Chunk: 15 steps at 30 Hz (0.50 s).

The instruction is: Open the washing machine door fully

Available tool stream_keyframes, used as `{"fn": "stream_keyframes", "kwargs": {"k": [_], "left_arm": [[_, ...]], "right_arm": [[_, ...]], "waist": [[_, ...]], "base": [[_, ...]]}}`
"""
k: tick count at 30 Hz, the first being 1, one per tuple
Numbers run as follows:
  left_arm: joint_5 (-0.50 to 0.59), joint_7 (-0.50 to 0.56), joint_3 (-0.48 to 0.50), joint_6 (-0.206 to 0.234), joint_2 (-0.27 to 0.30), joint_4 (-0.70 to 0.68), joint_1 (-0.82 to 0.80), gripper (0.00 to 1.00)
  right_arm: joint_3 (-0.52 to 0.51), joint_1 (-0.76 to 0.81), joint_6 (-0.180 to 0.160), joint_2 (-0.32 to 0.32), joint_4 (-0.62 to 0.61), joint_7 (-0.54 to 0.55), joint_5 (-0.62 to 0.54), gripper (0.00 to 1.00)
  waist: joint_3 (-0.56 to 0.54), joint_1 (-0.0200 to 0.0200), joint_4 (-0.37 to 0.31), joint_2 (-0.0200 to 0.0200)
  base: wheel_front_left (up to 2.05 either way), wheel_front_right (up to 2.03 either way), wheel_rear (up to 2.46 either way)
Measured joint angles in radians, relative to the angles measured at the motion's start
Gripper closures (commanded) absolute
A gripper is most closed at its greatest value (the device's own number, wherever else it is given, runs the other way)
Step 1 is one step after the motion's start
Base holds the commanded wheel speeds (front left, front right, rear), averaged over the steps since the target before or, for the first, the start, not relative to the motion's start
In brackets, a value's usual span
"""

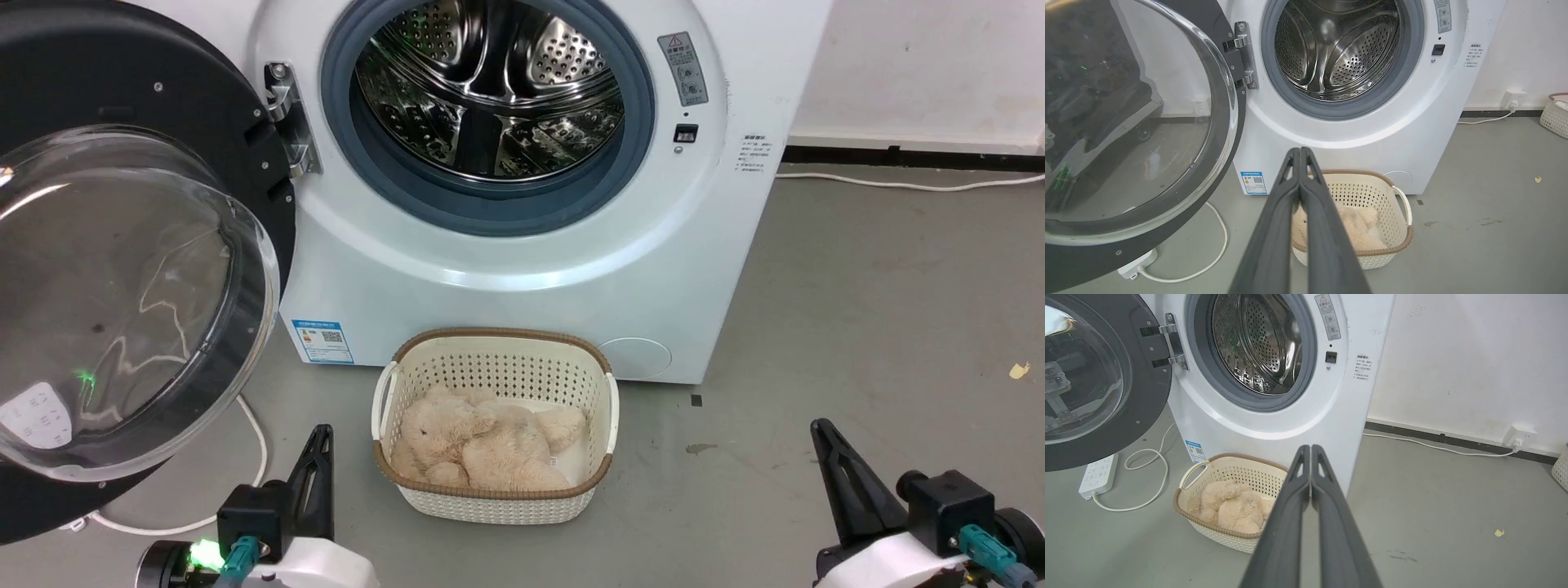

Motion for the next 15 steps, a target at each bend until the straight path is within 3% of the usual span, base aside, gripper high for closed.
{"fn": "stream_keyframes", "kwargs": {"k": [15], "left_arm": [[0.018, 0.031, 0.021, -0.016, -0.011, -0.004, -0.007, 1.0]], "right_arm": [[0.01, -0.02, 0.0, 0.0, 0.002, 0.028, -0.007, 1.0]], "waist": [[0.001, 0.0, -0.006, 0.0]], "base": [[0.0, 0.0, 0.0]]}}
